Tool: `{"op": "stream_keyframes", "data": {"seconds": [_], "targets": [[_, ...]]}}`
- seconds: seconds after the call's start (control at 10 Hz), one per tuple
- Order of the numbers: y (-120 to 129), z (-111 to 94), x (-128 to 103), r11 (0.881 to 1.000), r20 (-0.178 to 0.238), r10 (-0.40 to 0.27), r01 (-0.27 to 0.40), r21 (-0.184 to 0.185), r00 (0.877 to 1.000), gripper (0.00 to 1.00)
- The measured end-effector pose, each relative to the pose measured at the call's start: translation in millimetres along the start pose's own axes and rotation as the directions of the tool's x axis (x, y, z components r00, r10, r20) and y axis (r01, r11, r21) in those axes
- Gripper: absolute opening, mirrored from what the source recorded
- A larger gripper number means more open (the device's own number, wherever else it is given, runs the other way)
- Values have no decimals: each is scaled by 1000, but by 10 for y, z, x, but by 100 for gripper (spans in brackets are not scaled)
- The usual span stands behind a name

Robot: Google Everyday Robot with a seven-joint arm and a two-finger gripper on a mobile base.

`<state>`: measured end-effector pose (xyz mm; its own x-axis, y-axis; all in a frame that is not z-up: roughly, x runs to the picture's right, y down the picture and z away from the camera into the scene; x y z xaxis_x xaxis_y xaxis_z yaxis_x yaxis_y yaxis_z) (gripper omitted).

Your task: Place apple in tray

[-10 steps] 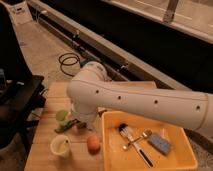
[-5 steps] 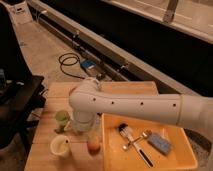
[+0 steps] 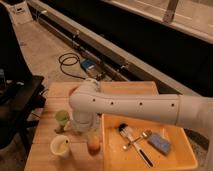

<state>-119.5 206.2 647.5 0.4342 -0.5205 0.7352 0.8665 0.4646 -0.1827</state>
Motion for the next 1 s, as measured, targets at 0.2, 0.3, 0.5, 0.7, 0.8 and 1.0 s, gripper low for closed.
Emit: {"op": "stream_keyframes", "data": {"seconds": [0.2,0.3,0.5,0.7,0.8,1.0], "targets": [[49,113,93,997,22,73,-73,5,997,80],[71,242,129,993,38,114,-114,4,993,80],[91,386,163,986,35,165,-164,-12,986,80],[96,477,184,982,11,187,-186,-32,982,80],[106,520,196,981,-1,192,-192,-40,981,80],[163,649,250,977,-16,208,-208,-48,978,80]]}}
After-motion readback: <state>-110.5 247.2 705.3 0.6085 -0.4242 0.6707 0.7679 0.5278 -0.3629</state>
